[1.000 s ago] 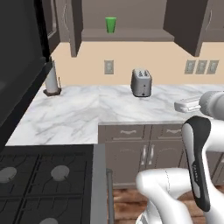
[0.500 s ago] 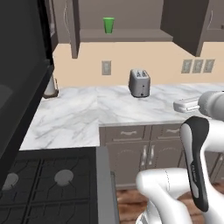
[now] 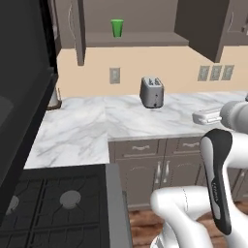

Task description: Open the cabinet directly in front. Then move the liquor and the cup to the dining counter with the candle on it.

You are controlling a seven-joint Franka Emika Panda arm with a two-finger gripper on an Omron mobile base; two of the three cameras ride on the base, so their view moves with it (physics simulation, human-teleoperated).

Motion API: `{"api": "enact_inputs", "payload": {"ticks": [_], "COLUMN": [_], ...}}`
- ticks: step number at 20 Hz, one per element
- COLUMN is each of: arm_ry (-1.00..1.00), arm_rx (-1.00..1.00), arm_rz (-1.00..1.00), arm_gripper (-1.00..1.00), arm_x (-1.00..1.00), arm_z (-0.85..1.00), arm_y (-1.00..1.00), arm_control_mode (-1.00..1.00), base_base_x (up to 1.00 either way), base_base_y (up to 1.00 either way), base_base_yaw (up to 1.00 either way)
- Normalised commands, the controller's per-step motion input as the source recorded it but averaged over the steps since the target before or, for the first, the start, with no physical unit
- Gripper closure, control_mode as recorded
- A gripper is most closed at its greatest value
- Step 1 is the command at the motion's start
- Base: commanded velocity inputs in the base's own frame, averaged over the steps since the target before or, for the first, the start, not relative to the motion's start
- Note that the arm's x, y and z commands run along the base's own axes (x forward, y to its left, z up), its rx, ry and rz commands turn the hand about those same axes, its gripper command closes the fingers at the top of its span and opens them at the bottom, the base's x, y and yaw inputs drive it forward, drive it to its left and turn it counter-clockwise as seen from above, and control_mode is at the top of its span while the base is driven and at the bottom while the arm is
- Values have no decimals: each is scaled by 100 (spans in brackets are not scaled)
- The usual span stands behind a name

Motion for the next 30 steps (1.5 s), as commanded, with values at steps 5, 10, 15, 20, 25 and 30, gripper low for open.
{"api": "enact_inputs", "payload": {"ticks": [5, 10, 15, 20, 25, 30], "arm_ry": [0, 0, 0, 0, 0, 0], "arm_rx": [0, 0, 0, 0, 0, 0], "arm_rz": [0, 0, 0, 0, 0, 0], "arm_gripper": [-100, -100, -100, -100, -100, -100], "arm_x": [0, 0, 0, 0, 0, 0], "arm_z": [0, 0, 0, 0, 0, 0], "arm_y": [0, 0, 0, 0, 0, 0], "arm_control_mode": [100, 100, 100, 100, 100, 100], "base_base_x": [96, 99, 100, 100, 100, 81], "base_base_y": [40, 32, 18, 15, 2, -28], "base_base_yaw": [13, 29, 36, 34, 14, -7]}}
